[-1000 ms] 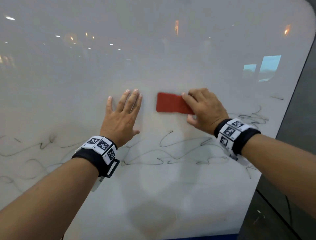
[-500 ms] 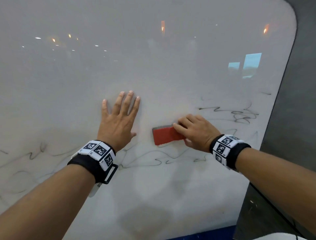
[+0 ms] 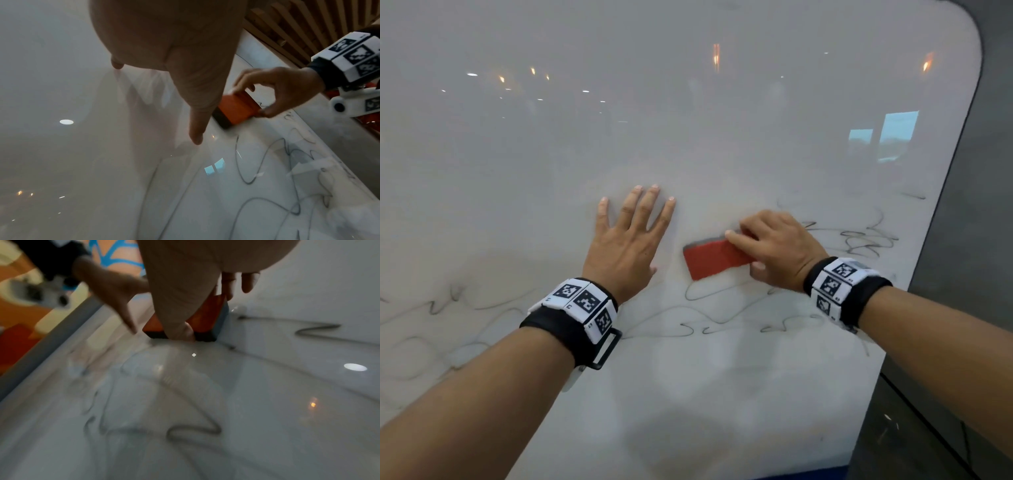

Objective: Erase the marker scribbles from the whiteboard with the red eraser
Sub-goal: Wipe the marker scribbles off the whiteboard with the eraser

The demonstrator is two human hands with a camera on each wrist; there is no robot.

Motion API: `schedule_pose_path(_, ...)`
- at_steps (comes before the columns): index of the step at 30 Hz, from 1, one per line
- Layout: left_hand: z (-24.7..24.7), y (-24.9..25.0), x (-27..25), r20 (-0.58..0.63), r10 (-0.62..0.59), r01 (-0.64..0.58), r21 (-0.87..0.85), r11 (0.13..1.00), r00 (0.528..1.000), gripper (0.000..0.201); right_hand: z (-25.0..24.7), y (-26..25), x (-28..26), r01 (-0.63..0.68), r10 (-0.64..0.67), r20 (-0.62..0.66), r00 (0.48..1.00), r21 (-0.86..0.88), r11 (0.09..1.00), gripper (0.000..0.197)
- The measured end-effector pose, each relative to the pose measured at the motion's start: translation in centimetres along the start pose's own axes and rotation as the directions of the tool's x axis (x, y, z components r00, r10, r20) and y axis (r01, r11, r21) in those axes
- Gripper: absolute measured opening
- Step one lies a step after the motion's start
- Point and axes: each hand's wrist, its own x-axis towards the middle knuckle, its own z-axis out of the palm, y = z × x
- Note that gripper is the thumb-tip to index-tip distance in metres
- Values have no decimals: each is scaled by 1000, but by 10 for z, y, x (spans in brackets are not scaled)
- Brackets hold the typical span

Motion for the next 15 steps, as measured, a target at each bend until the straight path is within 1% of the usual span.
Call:
schedule_pose_path(2,-2,8,5,14,-23,24,-8,1000,1000,125,-11,14,5,-115,118,-73,990,32,993,69)
schedule_pose_path(4,-3,13,8,18,-30,30,-6,1000,999,125,-13,16,4,-175,177,-122,977,34,984,68)
schedule_pose_path(6,-2,16,9,10,-30,30,4,1000,999,125,-4,6,2,-165,166,-123,978,19,986,70)
schedule_pose_path(9,-3,20,11,-5,-16,16,5,1000,1000,125,9,-12,1,-83,88,-84,993,56,995,70)
schedule_pose_path(11,-5,22,14,-8,12,-12,15,1000,1000,125,4,-4,3,-28,34,-100,994,68,997,65)
schedule_pose_path(12,-6,23,15,-6,17,-17,15,1000,1000,125,-1,5,4,-27,35,-111,993,77,997,64)
schedule_pose_path(13,-6,25,17,-4,13,-13,12,1000,1000,125,-6,15,5,-57,68,-123,990,94,994,65)
schedule_pose_path(15,-8,28,19,8,-8,8,8,1000,1000,124,-15,34,6,-157,175,-161,971,121,980,69)
